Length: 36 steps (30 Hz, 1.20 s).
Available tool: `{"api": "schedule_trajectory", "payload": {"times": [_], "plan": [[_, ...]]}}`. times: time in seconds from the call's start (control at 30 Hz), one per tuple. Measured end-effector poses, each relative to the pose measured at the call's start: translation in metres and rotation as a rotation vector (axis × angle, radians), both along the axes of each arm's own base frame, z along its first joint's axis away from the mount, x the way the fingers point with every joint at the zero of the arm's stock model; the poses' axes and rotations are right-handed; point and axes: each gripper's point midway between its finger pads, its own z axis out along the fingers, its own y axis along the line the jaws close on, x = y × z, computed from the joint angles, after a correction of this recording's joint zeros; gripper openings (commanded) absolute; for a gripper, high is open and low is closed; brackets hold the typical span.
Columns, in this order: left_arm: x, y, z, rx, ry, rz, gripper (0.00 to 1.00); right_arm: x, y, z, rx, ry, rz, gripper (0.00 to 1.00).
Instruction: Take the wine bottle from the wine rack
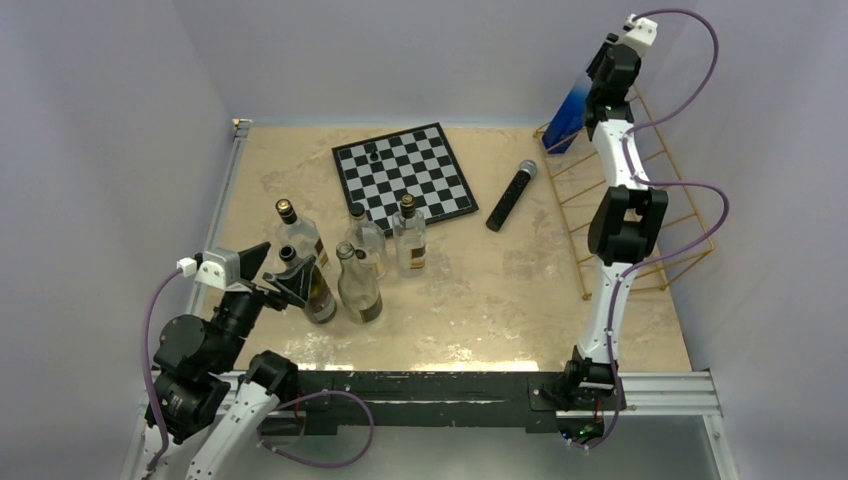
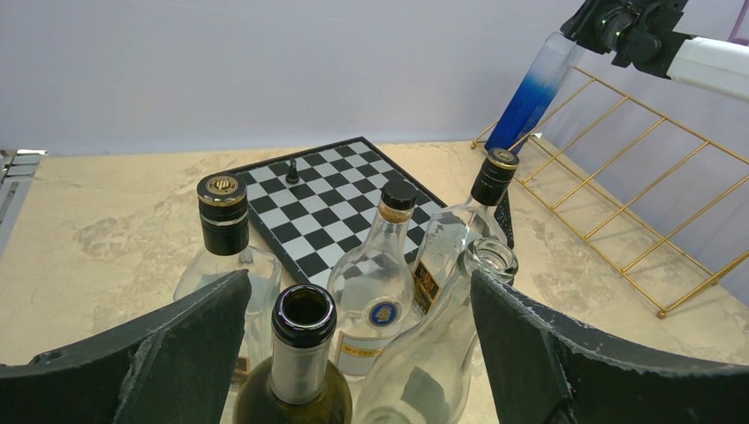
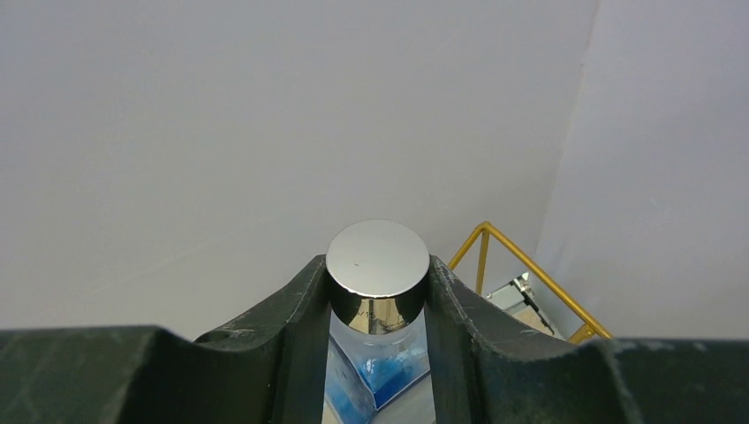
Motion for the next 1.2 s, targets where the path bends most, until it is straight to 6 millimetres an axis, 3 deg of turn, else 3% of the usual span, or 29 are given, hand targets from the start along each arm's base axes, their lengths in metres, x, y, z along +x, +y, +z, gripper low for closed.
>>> {"api": "schedule_trajectory", "payload": {"times": [0.27, 0.4, 0.53, 0.7, 0.9, 1.07, 1.2], "plan": [[-0.001, 0.000, 0.001, -0.002, -0.004, 0.000, 0.98, -0.006, 0.015, 0.014, -0.093, 0.028, -0.014, 0.00], [-0.001, 0.000, 0.001, -0.002, -0.005, -0.003, 0.98, -0.018, 0.019, 0.040, -0.097, -0.001, -0.019, 0.00], [-0.001, 0.000, 0.001, -0.002, -0.005, -0.003, 0.98, -0.035, 0.026, 0.079, -0.115, -0.054, -0.017, 0.00], [-0.001, 0.000, 0.001, -0.002, -0.005, -0.002, 0.98, -0.070, 0.042, 0.131, -0.134, -0.117, -0.020, 0.00], [-0.001, 0.000, 0.001, -0.002, -0.005, -0.001, 0.98, -0.117, 0.078, 0.170, -0.158, -0.145, 0.035, 0.00], [0.000, 0.001, 0.001, -0.003, -0.005, 0.005, 0.98, -0.147, 0.114, 0.181, -0.185, -0.147, 0.137, 0.00], [0.000, 0.002, 0.001, -0.003, -0.004, 0.011, 0.98, -0.178, 0.144, 0.169, -0.204, -0.113, 0.230, 0.00]]}}
